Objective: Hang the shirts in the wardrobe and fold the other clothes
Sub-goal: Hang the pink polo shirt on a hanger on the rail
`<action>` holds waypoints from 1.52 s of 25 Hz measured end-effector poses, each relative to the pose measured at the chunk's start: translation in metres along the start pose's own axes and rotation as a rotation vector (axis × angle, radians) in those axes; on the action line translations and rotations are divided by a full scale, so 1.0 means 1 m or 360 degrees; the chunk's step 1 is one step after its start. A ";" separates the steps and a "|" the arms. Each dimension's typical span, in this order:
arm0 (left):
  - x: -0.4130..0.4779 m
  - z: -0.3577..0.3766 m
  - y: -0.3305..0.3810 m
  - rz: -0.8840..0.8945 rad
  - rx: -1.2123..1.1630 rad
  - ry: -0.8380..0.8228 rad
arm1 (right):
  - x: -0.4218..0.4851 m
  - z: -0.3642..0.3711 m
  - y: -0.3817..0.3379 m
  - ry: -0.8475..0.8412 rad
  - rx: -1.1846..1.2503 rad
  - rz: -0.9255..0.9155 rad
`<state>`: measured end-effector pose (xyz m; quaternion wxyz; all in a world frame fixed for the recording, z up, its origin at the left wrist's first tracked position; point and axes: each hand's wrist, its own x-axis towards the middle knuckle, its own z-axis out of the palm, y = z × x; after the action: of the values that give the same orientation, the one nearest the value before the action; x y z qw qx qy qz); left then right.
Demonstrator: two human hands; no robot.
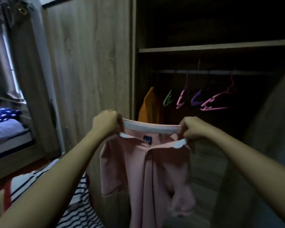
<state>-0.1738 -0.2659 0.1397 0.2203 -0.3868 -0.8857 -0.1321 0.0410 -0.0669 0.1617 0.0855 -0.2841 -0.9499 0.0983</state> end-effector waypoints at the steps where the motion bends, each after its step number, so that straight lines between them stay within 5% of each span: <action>1: 0.008 0.000 0.004 0.0008 -0.0041 0.0021 | -0.002 -0.004 0.009 0.0023 0.0131 0.0019; 6: 0.040 0.004 0.029 0.0088 -0.0576 -0.0039 | 0.000 -0.023 0.033 0.0304 0.0401 0.0085; 13: 0.105 0.019 0.054 0.0142 -0.0977 -0.0394 | 0.032 -0.053 0.025 0.0365 0.0183 0.0148; 17: 0.154 0.034 0.077 0.0169 -0.1261 -0.0024 | 0.051 -0.052 0.019 0.0424 0.0134 0.0202; 23: 0.253 0.066 0.127 0.0168 -0.0844 -0.0062 | 0.064 -0.051 0.013 0.0395 -0.0093 0.0186; 28: 0.289 0.098 0.153 -0.0030 -0.0881 -0.0301 | 0.077 -0.051 0.034 0.0426 -0.0180 0.0145; 34: 0.293 0.112 0.171 0.0056 -0.0939 -0.0011 | 0.082 -0.036 0.069 0.0475 -0.0081 0.0200; 38: 0.277 0.100 0.168 -0.0025 -0.0838 -0.0061 | 0.084 -0.027 0.075 0.0469 -0.0090 0.0231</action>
<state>-0.2452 0.0598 0.2004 0.0943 -0.4264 -0.8277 -0.3523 0.0174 0.0452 0.1794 0.2087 -0.3655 -0.9064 0.0348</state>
